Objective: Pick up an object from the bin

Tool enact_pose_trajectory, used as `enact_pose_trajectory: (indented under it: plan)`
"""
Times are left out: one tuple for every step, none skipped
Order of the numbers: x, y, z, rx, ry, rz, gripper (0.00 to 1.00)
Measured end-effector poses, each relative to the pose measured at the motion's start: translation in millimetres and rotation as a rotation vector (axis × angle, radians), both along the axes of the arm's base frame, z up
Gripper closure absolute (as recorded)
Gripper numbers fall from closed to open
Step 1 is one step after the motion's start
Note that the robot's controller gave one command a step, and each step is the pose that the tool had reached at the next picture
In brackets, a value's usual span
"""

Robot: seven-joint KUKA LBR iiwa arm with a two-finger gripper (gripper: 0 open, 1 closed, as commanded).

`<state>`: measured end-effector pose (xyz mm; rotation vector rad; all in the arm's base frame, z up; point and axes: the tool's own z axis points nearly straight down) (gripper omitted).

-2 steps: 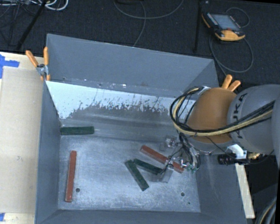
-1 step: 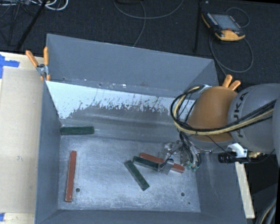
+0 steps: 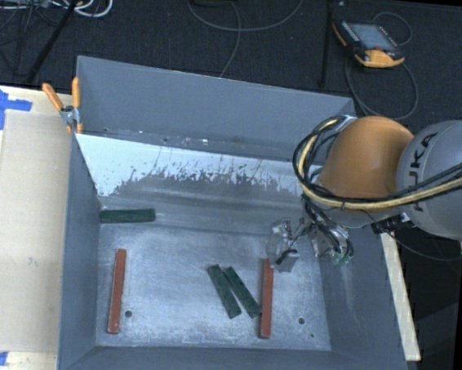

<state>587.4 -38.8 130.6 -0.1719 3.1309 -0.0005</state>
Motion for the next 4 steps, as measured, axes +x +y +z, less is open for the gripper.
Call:
enact_pose_trajectory:
  plan:
    - [-1.1,0,-2,0.001,0.004,-0.004,0.0]
    - [-76.4,47,-56,0.003,0.017,0.086,0.0]
    - [-72.5,45,-53,0.001,0.007,0.082,1.0]
    - [-51.4,64,172,0.0,-0.004,0.096,1.0]
